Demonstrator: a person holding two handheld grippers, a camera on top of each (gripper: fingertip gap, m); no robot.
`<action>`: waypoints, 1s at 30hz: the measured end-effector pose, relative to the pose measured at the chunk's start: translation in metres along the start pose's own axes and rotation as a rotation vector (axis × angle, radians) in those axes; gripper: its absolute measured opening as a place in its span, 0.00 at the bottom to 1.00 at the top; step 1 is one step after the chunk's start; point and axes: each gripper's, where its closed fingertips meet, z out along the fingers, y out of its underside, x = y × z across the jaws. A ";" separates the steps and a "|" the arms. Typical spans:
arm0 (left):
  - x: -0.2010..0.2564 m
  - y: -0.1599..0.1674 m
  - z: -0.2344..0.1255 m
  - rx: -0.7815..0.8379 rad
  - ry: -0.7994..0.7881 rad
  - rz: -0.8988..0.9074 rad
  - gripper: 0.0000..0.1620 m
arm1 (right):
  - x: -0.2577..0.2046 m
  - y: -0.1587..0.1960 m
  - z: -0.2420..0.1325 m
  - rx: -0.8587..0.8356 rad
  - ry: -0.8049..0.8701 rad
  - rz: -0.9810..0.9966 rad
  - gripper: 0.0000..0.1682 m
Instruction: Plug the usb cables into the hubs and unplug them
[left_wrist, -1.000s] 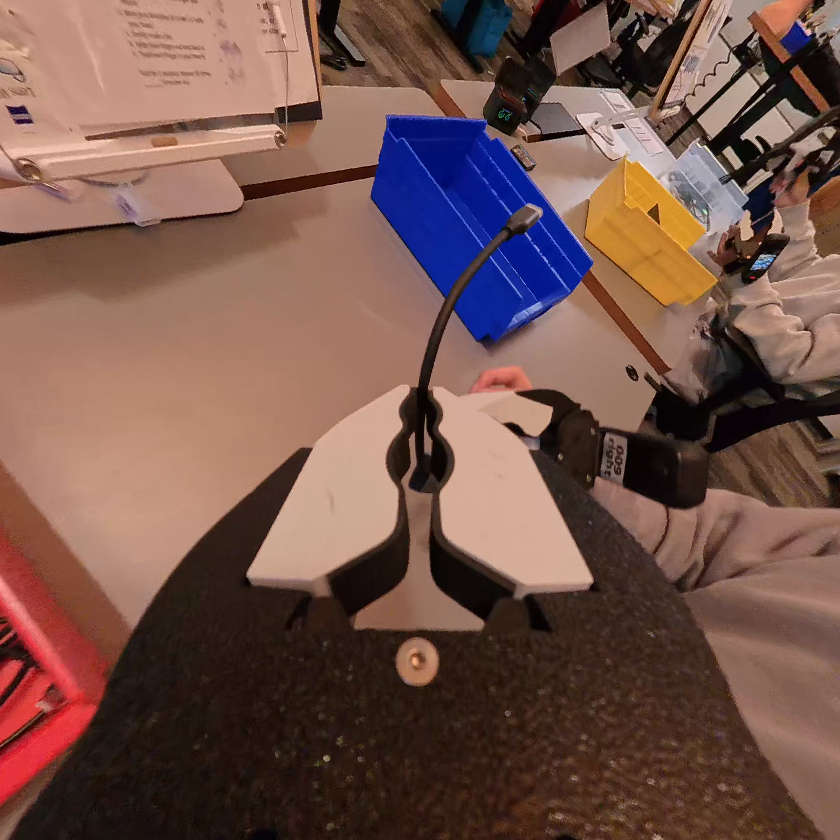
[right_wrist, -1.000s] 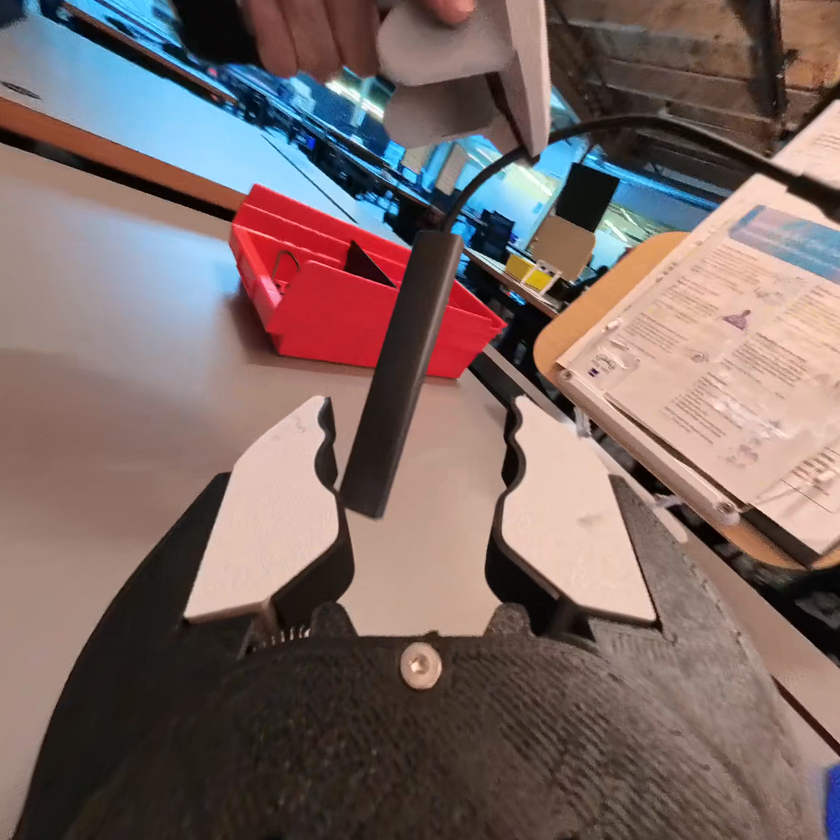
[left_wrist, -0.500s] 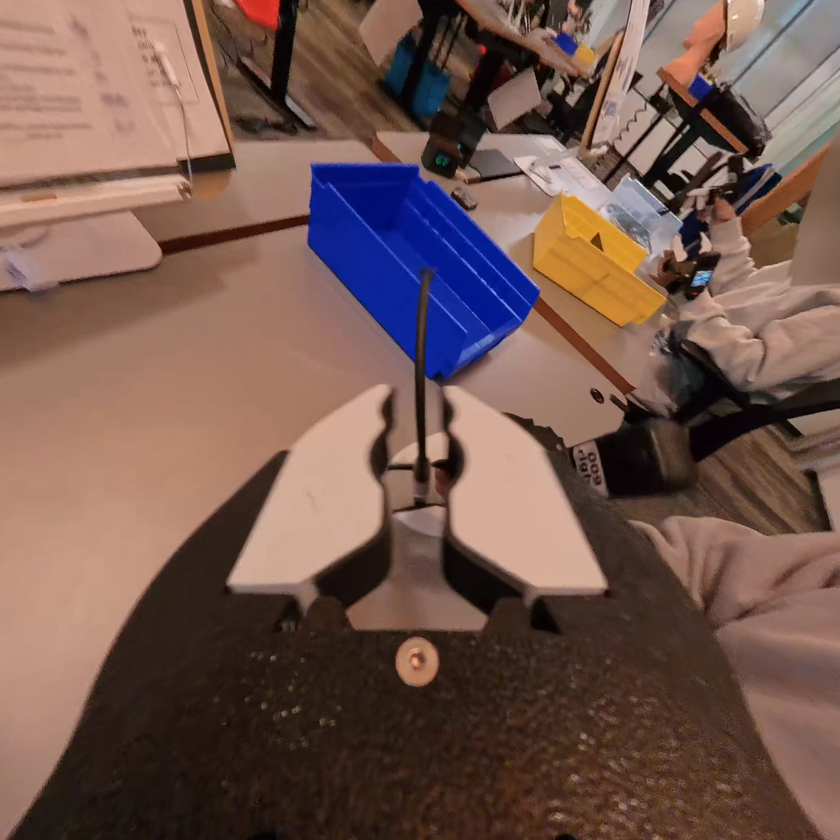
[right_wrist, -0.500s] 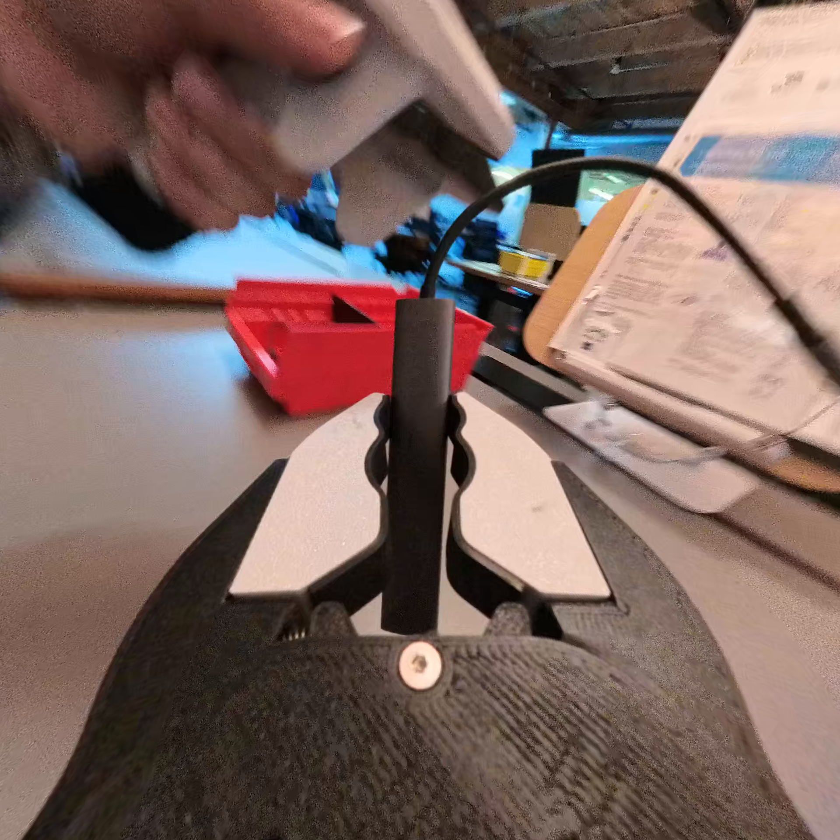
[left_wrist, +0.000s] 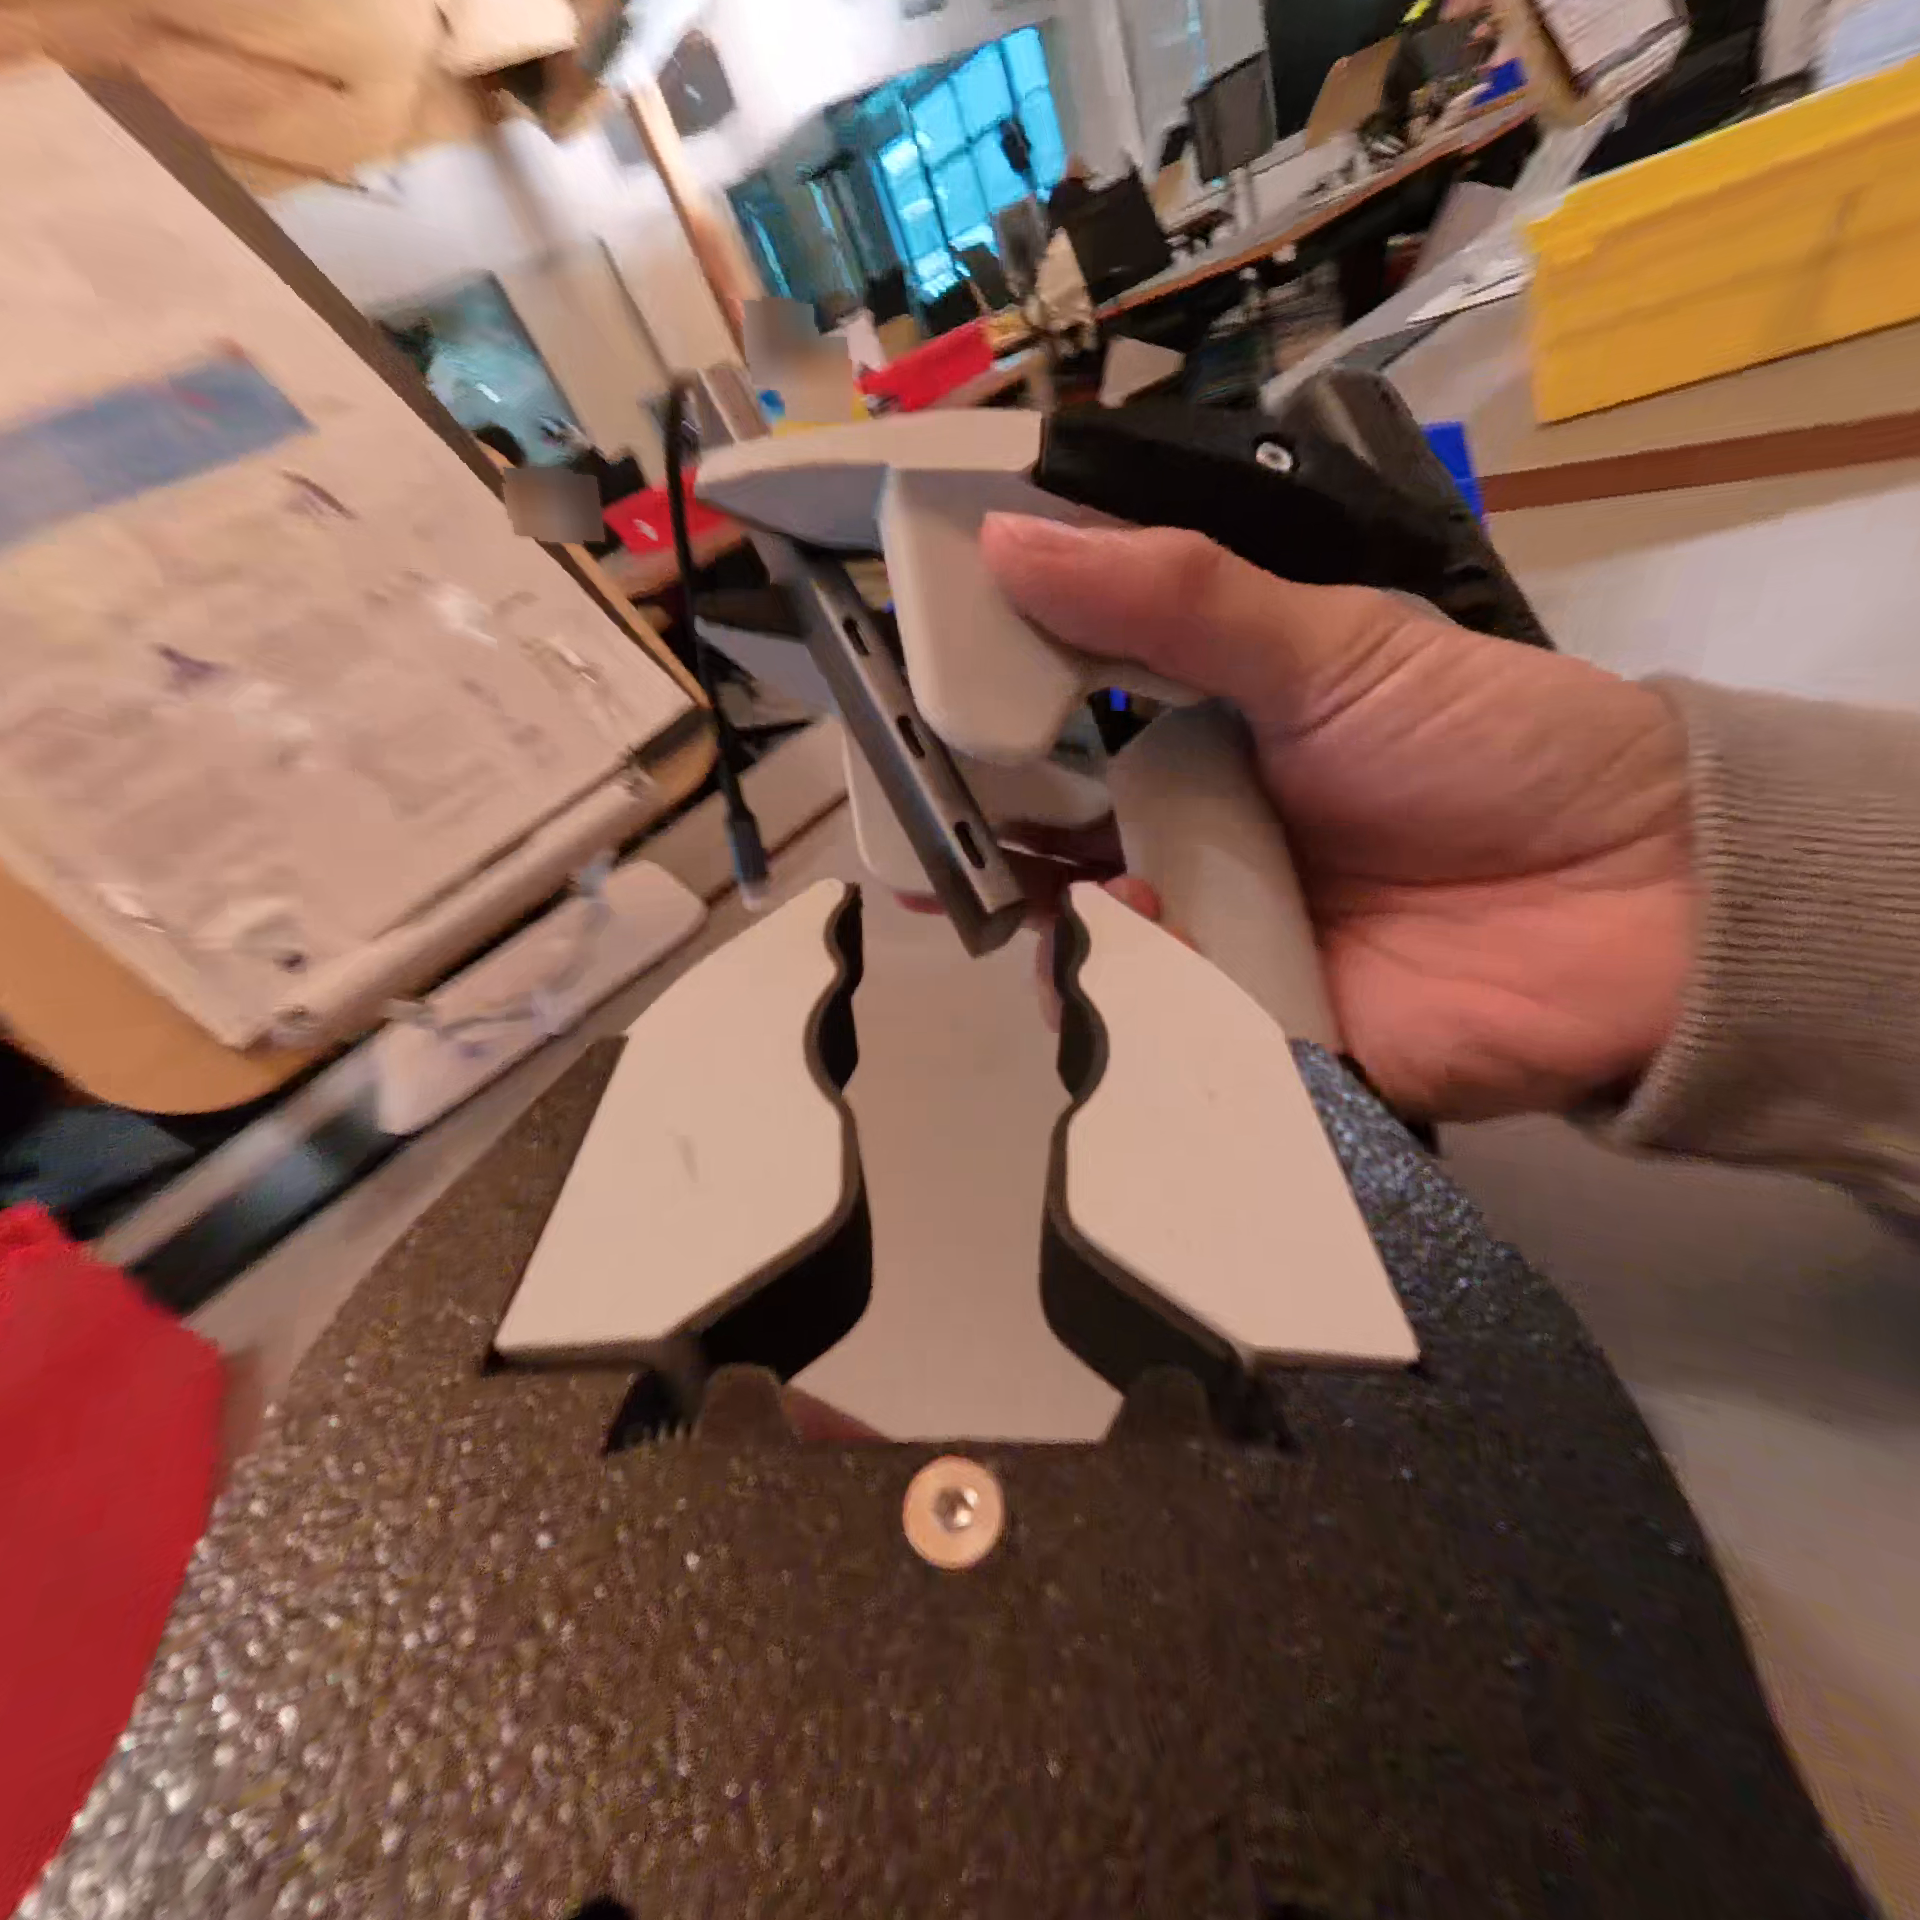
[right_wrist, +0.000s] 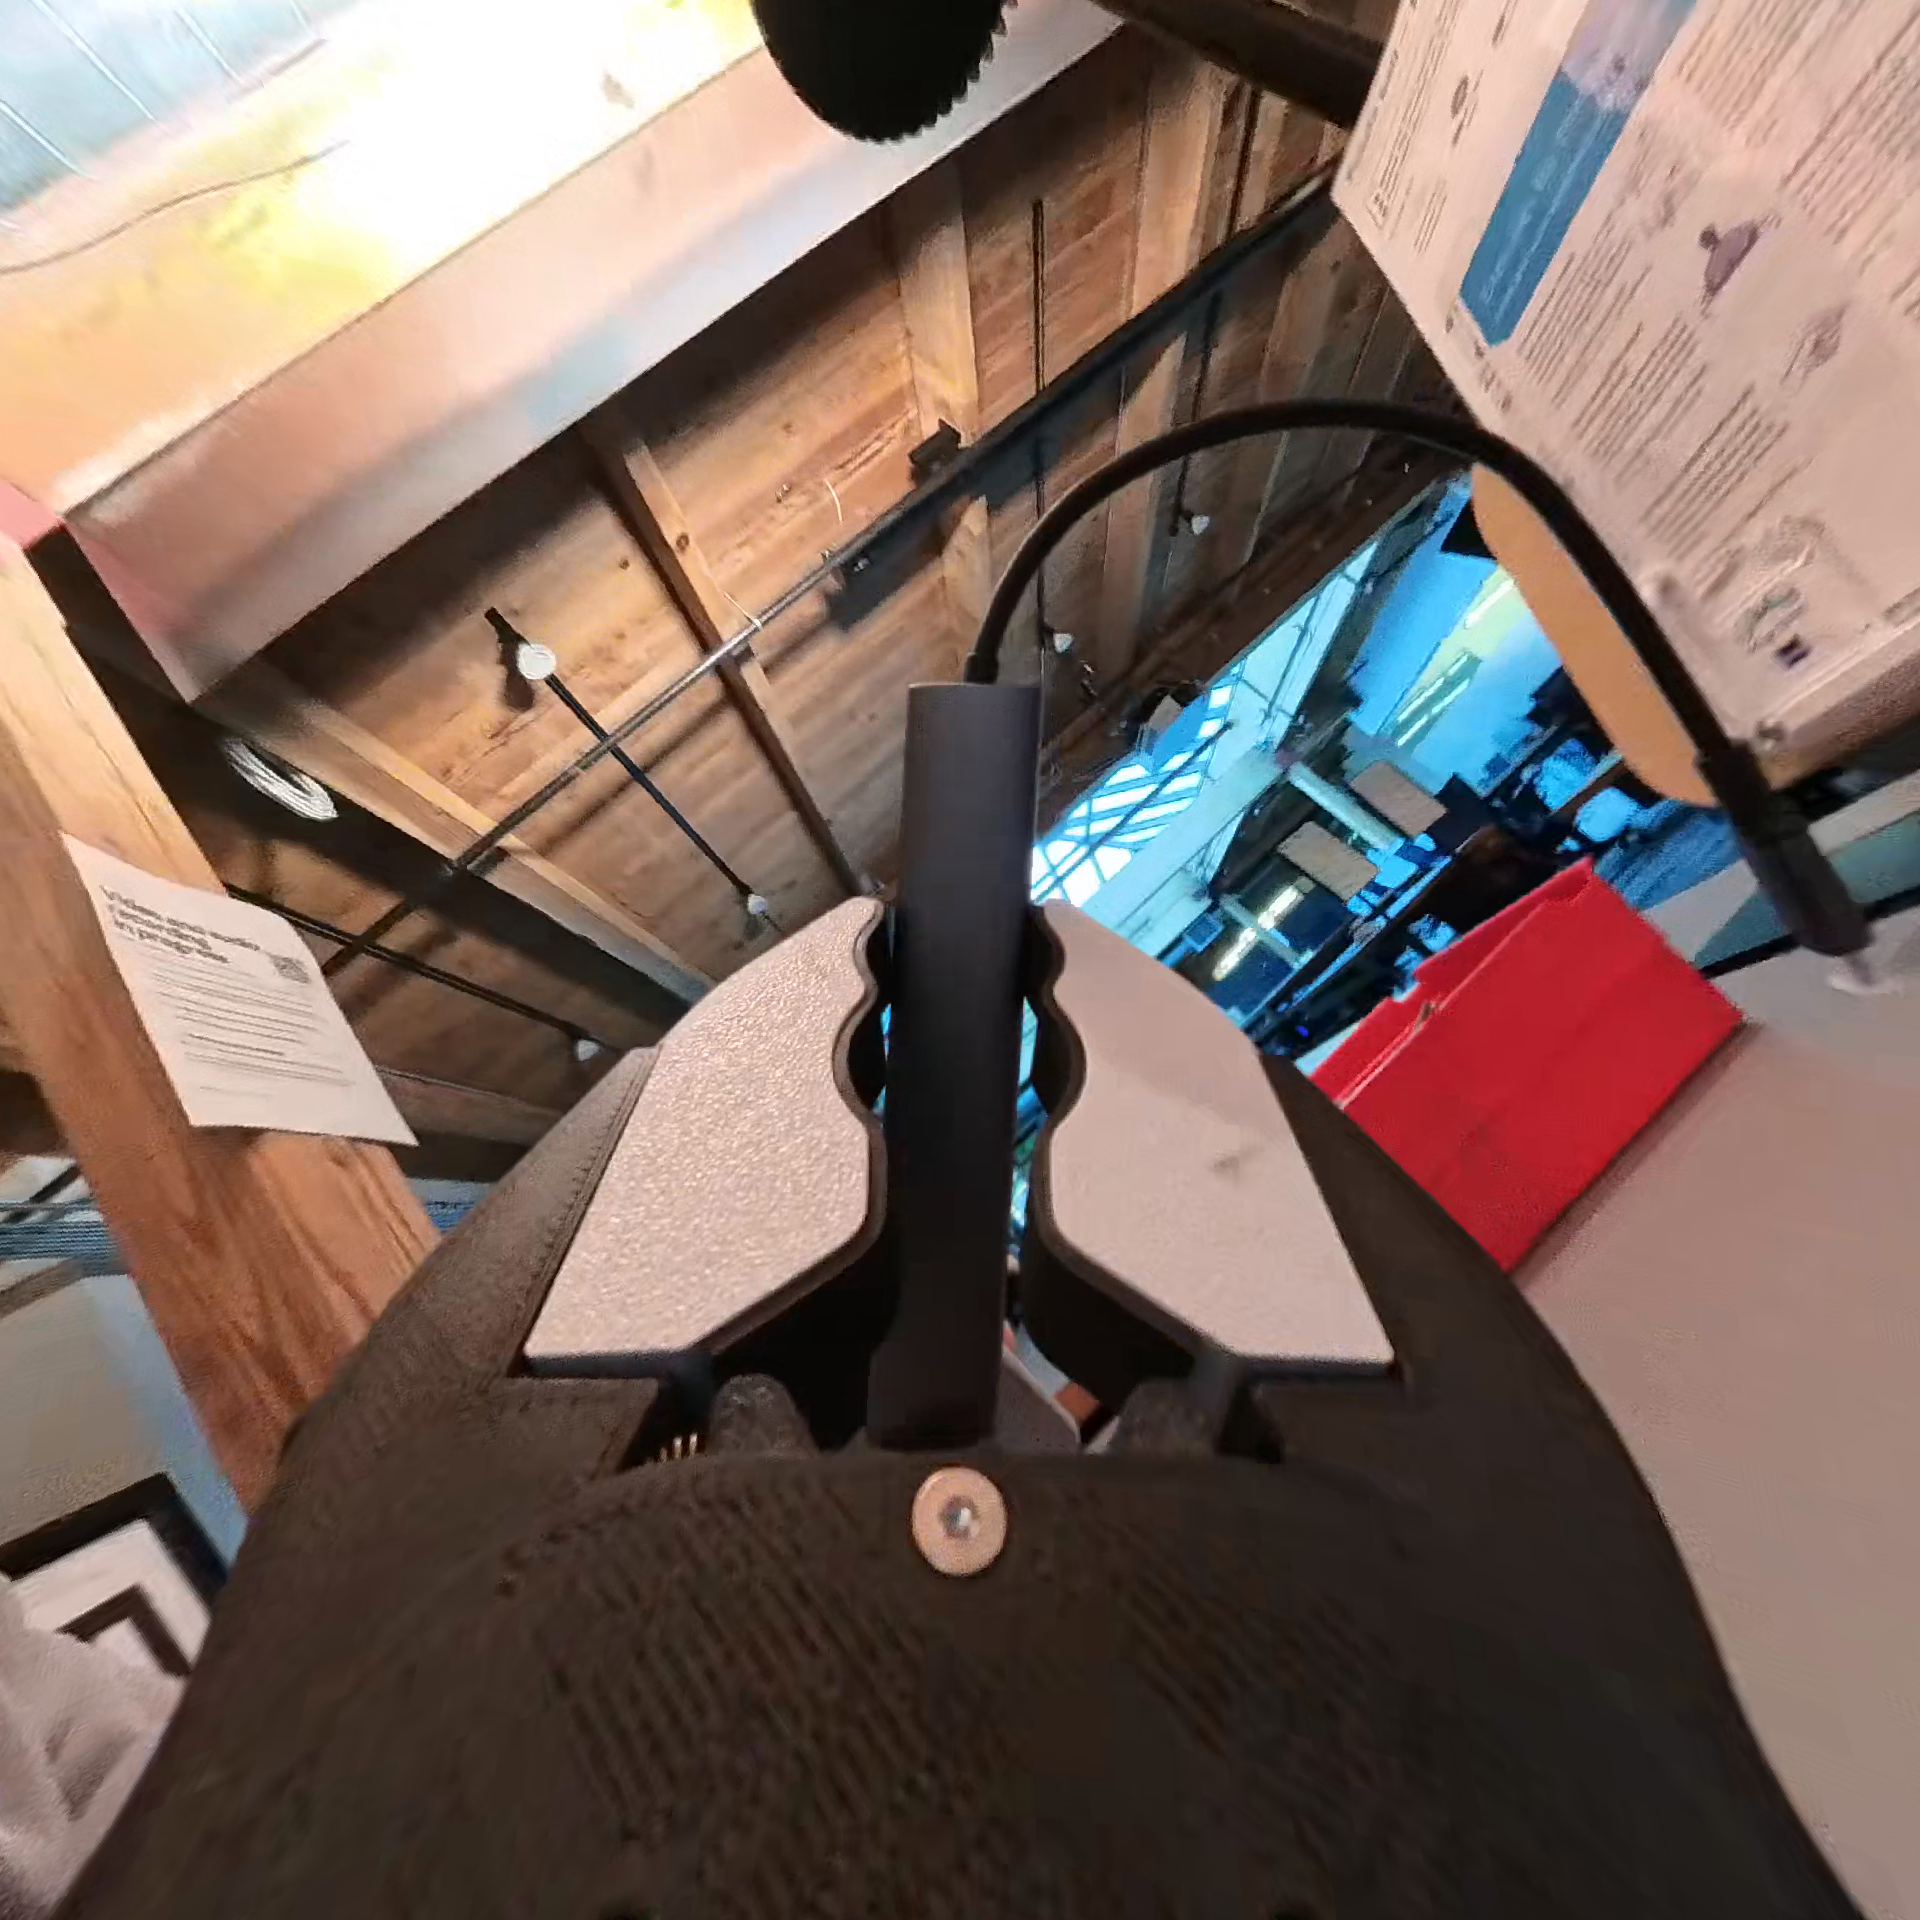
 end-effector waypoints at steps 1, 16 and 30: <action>0.000 -0.004 -0.001 0.028 -0.023 0.039 0.18 | 0.001 0.004 -0.001 -0.021 0.009 0.001 0.15; -0.061 -0.019 -0.035 0.117 -0.143 0.739 0.05 | -0.012 0.046 -0.043 -0.617 -0.005 -0.226 0.22; -0.051 0.006 -0.029 0.200 0.028 1.435 0.06 | -0.014 0.038 -0.053 -0.687 0.114 -1.161 0.32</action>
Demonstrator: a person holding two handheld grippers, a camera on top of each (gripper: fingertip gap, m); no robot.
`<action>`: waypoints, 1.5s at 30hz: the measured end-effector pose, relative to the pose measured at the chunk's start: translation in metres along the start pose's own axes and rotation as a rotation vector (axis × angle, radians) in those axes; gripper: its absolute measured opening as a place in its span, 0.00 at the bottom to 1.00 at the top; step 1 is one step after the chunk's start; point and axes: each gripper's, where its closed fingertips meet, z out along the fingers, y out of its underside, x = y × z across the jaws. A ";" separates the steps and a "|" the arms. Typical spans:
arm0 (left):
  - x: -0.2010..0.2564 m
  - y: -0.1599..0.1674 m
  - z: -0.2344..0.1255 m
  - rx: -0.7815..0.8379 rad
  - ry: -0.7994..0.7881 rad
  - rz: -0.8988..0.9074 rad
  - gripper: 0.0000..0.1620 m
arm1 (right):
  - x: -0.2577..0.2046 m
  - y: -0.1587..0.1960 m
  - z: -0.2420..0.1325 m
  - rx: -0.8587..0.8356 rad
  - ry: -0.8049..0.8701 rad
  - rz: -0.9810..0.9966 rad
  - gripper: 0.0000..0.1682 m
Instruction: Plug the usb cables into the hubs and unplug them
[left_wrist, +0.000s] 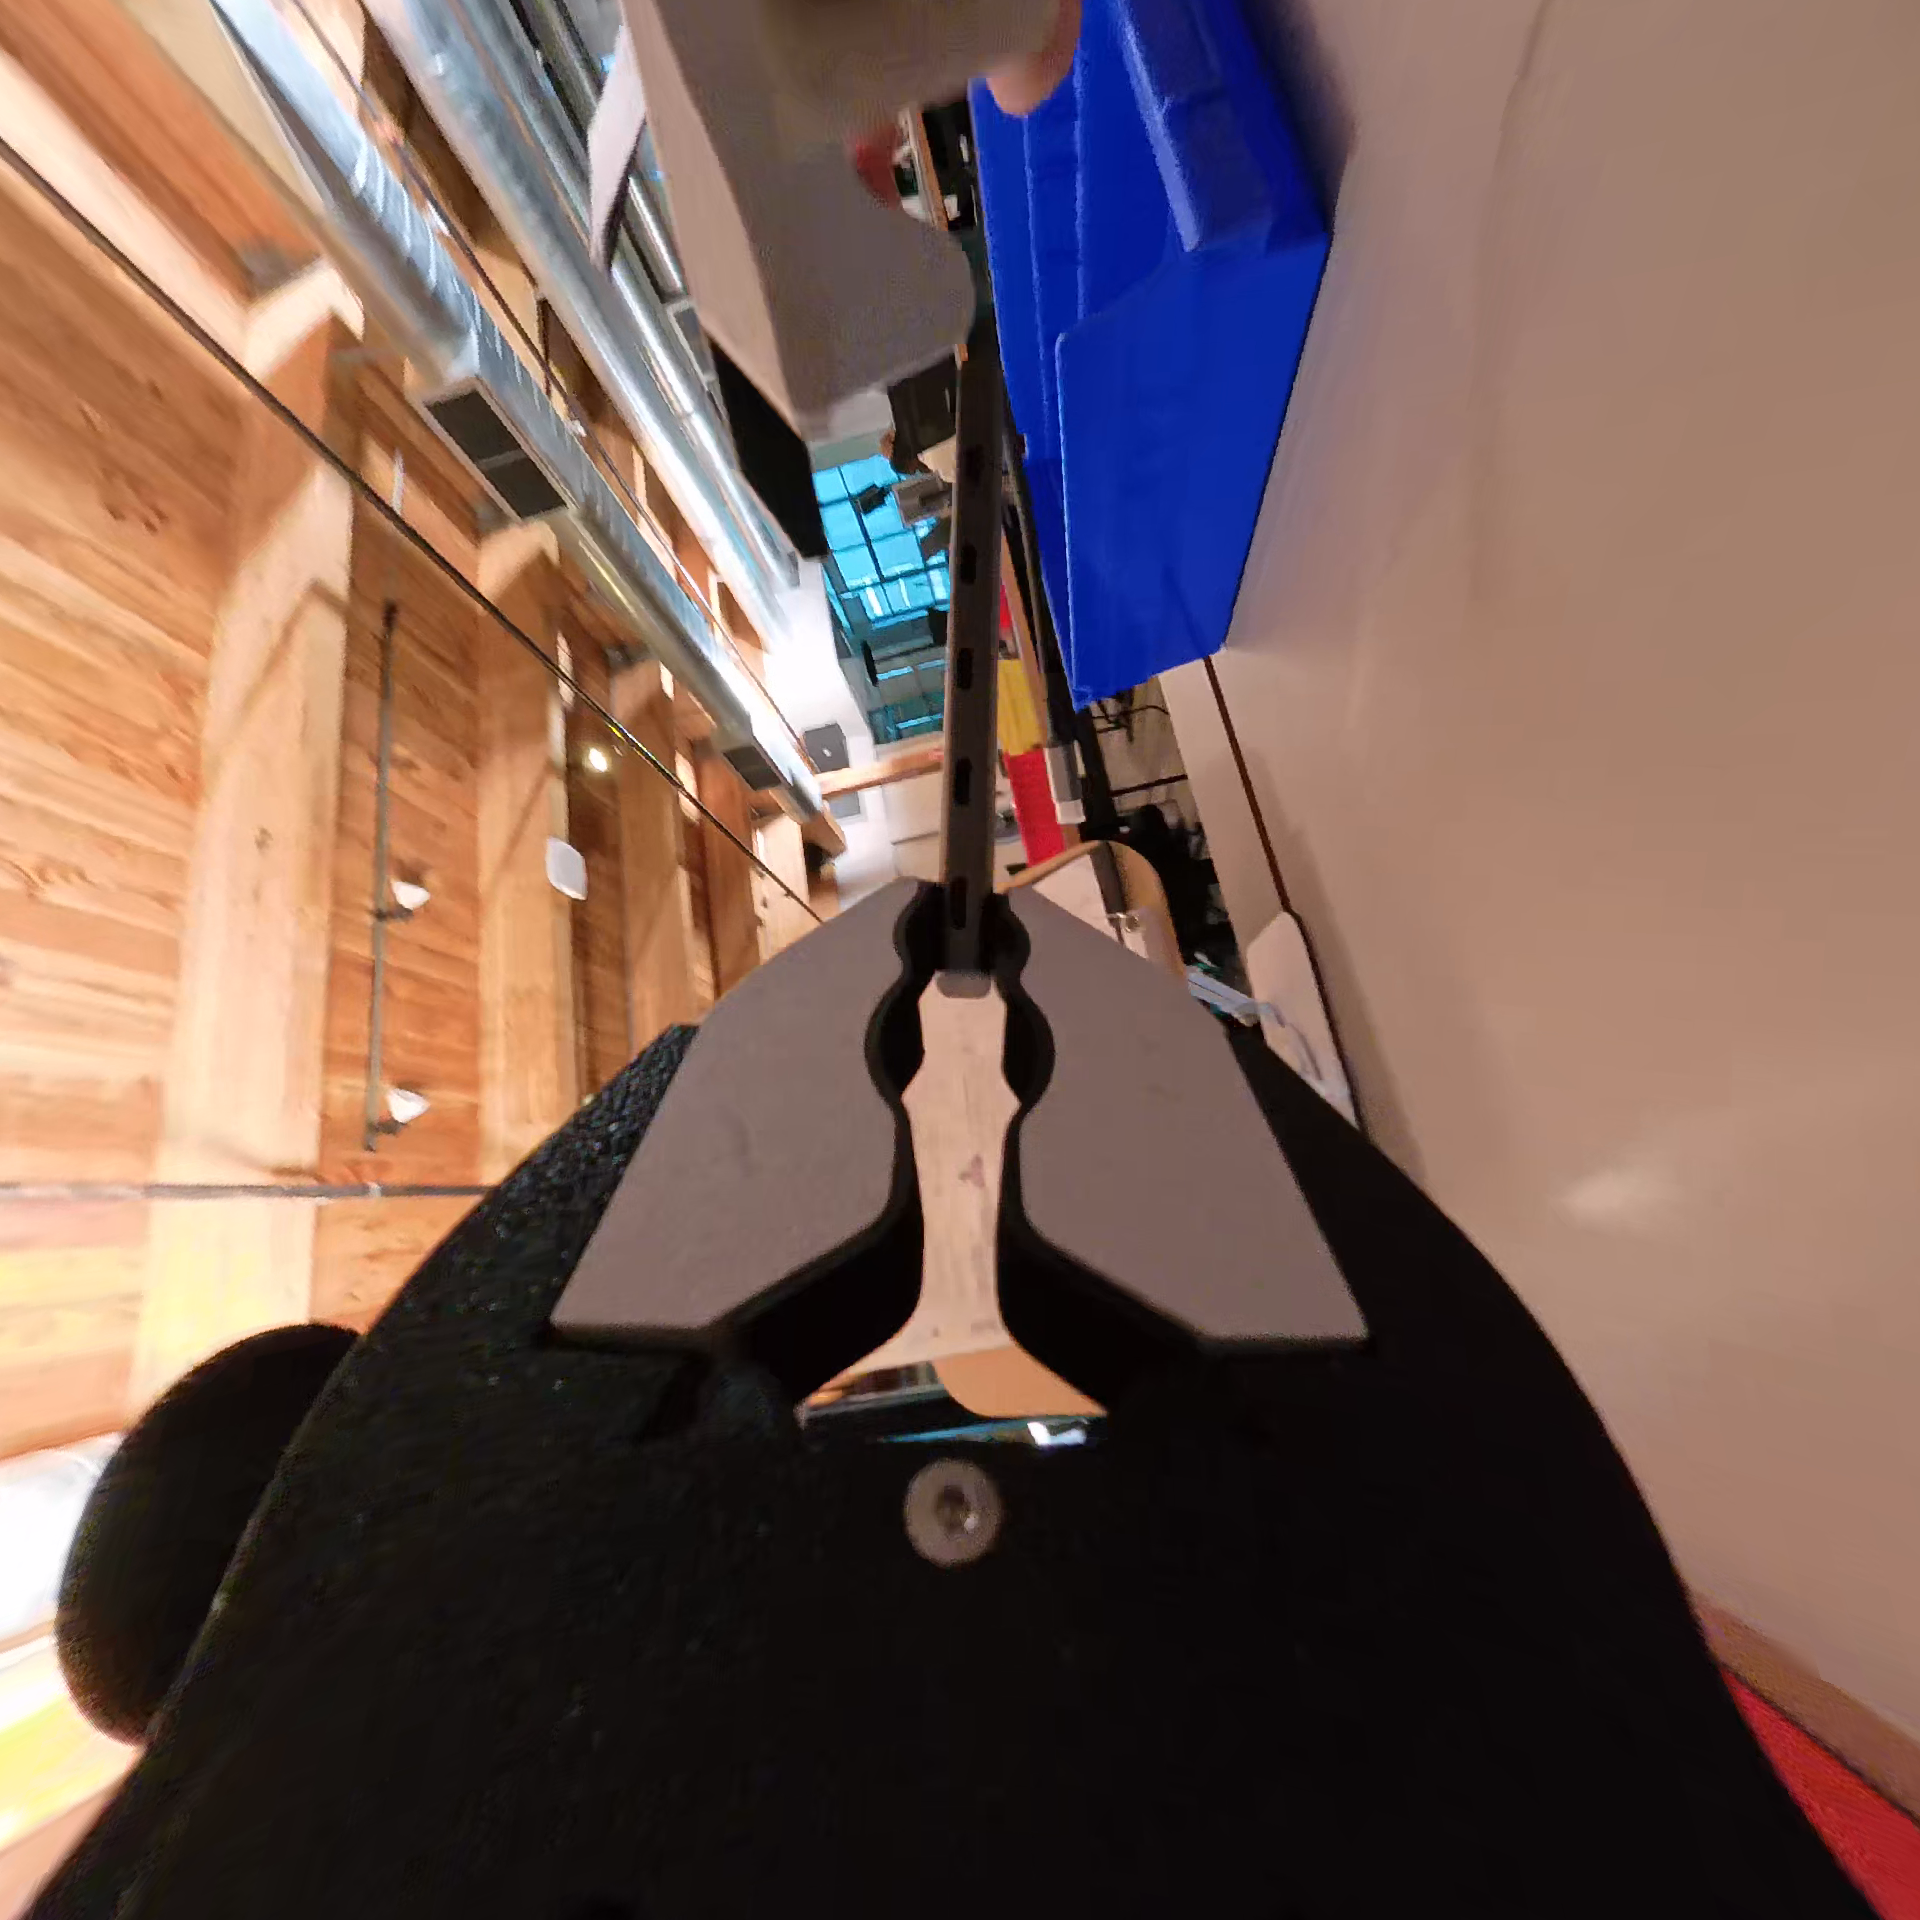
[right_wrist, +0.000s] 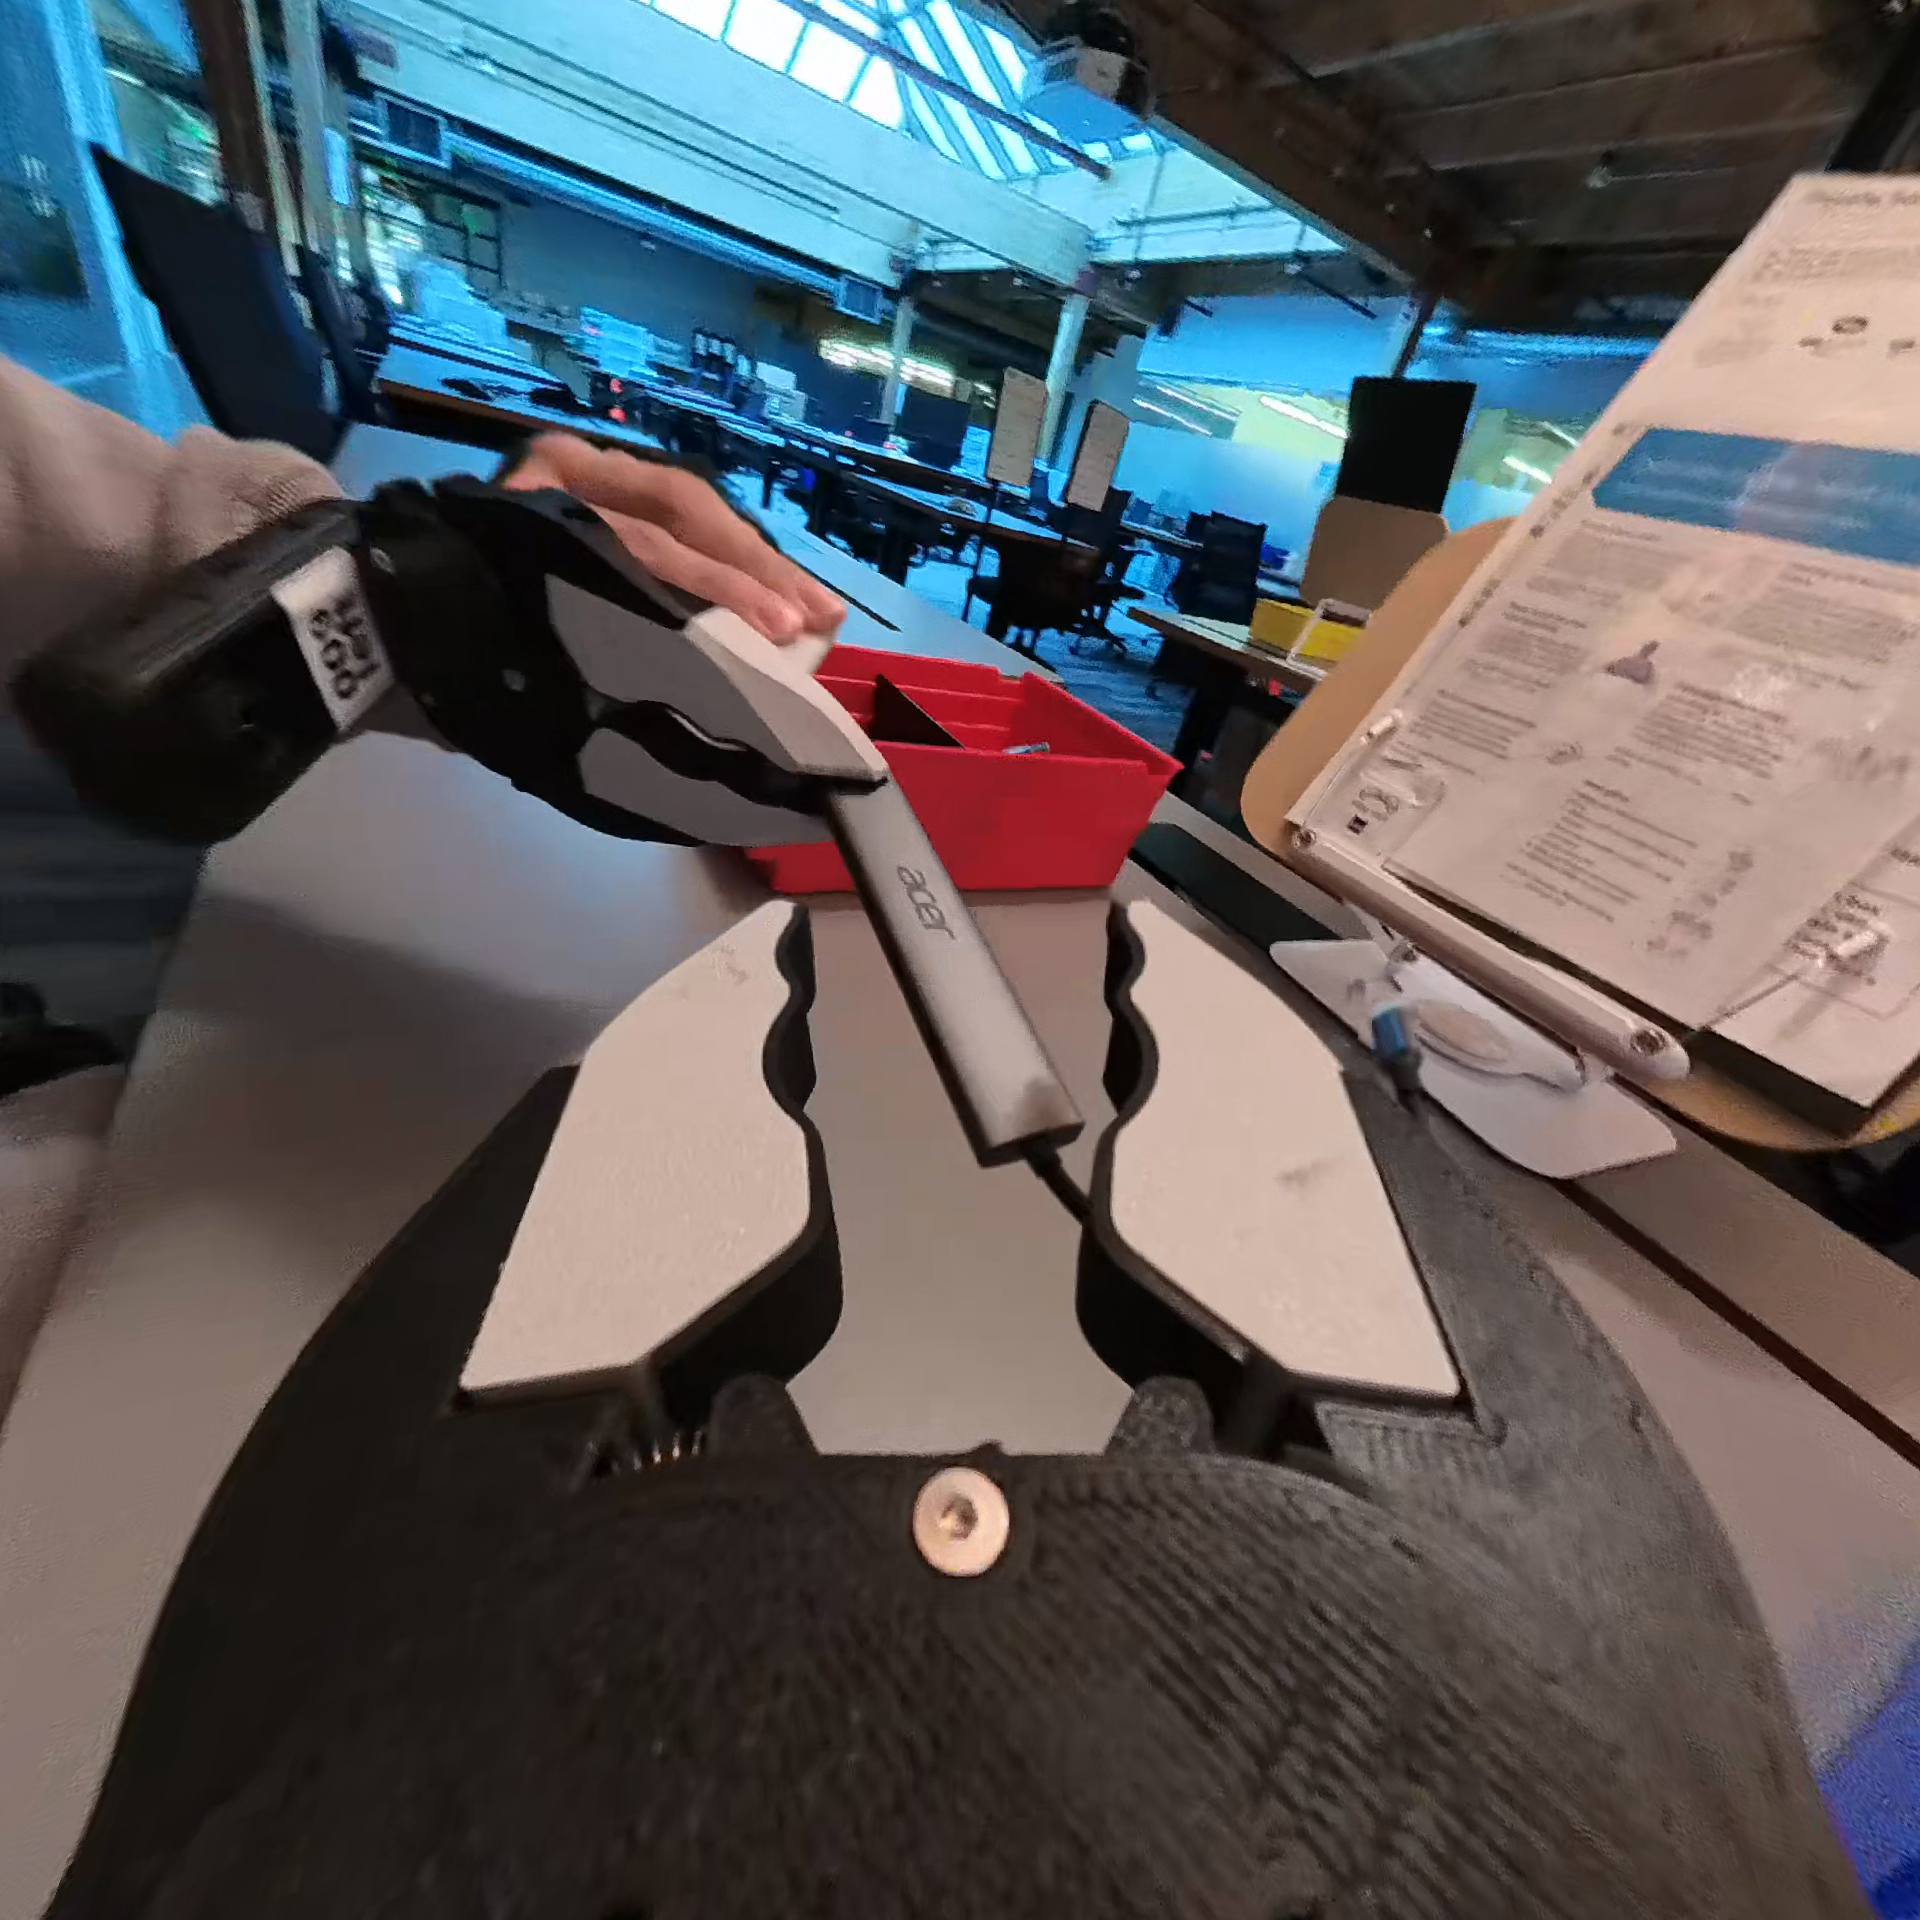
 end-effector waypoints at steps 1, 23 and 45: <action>0.000 -0.002 0.002 0.007 -0.008 0.021 0.06 | 0.000 0.006 0.002 -0.013 -0.001 -0.007 0.32; -0.008 -0.011 0.009 0.055 -0.047 -0.069 0.06 | -0.010 0.022 -0.003 0.034 -0.102 0.092 0.18; 0.000 0.107 -0.049 -0.295 0.034 -0.940 0.20 | 0.037 0.043 -0.017 0.198 0.192 0.301 0.14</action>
